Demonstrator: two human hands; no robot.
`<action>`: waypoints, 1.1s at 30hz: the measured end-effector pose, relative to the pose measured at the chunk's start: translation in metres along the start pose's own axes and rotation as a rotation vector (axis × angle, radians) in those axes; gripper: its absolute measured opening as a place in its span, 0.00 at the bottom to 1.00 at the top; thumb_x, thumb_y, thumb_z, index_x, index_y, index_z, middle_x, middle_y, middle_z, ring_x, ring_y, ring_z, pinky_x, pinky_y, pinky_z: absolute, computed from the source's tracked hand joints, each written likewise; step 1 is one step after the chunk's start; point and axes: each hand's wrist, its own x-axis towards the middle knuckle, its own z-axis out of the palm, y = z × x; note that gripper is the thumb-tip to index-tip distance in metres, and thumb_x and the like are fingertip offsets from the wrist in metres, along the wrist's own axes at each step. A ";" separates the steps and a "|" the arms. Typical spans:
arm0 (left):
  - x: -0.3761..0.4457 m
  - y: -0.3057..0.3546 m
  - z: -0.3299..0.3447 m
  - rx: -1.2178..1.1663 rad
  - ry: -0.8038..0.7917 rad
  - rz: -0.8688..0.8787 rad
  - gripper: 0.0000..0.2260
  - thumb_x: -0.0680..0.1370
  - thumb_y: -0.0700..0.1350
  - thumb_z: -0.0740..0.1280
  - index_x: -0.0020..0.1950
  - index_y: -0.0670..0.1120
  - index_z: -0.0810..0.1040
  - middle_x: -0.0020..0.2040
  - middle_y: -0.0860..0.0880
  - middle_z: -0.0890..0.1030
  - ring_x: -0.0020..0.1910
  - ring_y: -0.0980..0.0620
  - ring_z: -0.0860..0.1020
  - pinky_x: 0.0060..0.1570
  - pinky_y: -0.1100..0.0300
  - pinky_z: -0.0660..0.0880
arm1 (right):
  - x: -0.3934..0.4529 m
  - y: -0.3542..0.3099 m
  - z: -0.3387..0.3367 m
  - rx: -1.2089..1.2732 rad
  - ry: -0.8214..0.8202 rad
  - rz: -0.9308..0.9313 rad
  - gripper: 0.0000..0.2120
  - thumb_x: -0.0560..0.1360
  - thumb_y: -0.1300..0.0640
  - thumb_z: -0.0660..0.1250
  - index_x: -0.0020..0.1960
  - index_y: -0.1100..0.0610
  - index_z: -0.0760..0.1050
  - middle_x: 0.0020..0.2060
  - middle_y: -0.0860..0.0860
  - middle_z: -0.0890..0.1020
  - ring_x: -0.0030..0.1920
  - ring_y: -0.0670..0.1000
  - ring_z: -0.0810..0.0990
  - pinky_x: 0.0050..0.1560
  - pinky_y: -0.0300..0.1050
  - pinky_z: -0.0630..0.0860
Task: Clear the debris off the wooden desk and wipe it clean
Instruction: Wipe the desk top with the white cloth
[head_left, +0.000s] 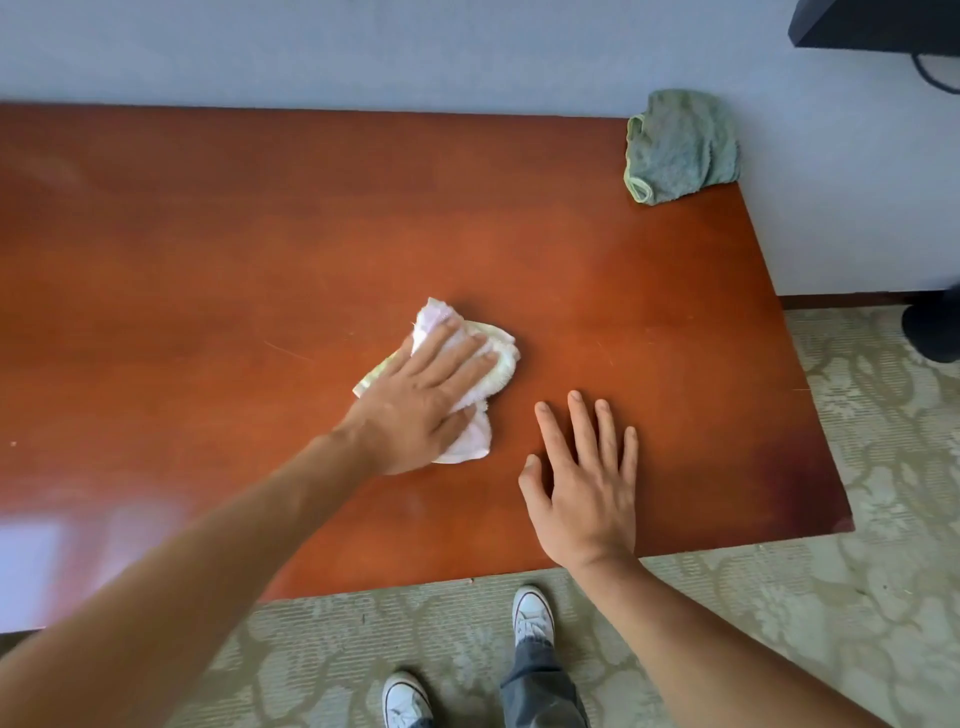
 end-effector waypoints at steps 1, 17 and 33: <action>0.002 -0.013 -0.005 0.022 -0.017 0.058 0.29 0.85 0.57 0.52 0.85 0.50 0.55 0.85 0.49 0.54 0.84 0.45 0.45 0.81 0.42 0.50 | 0.000 0.001 0.000 -0.003 -0.004 0.000 0.29 0.80 0.43 0.54 0.80 0.45 0.66 0.82 0.53 0.63 0.82 0.61 0.57 0.80 0.69 0.53; 0.023 -0.016 -0.007 -0.015 0.177 -0.298 0.27 0.85 0.57 0.52 0.83 0.47 0.61 0.82 0.47 0.62 0.84 0.45 0.50 0.79 0.43 0.58 | -0.002 0.000 -0.002 -0.026 -0.031 -0.002 0.29 0.79 0.43 0.57 0.80 0.45 0.67 0.81 0.53 0.64 0.82 0.61 0.59 0.79 0.69 0.54; 0.021 -0.022 -0.006 0.014 0.213 -0.187 0.27 0.84 0.54 0.57 0.82 0.46 0.64 0.82 0.46 0.63 0.84 0.42 0.52 0.77 0.37 0.61 | 0.114 -0.026 -0.003 -0.045 -0.097 0.003 0.31 0.80 0.38 0.48 0.83 0.41 0.57 0.84 0.50 0.55 0.84 0.59 0.49 0.80 0.70 0.46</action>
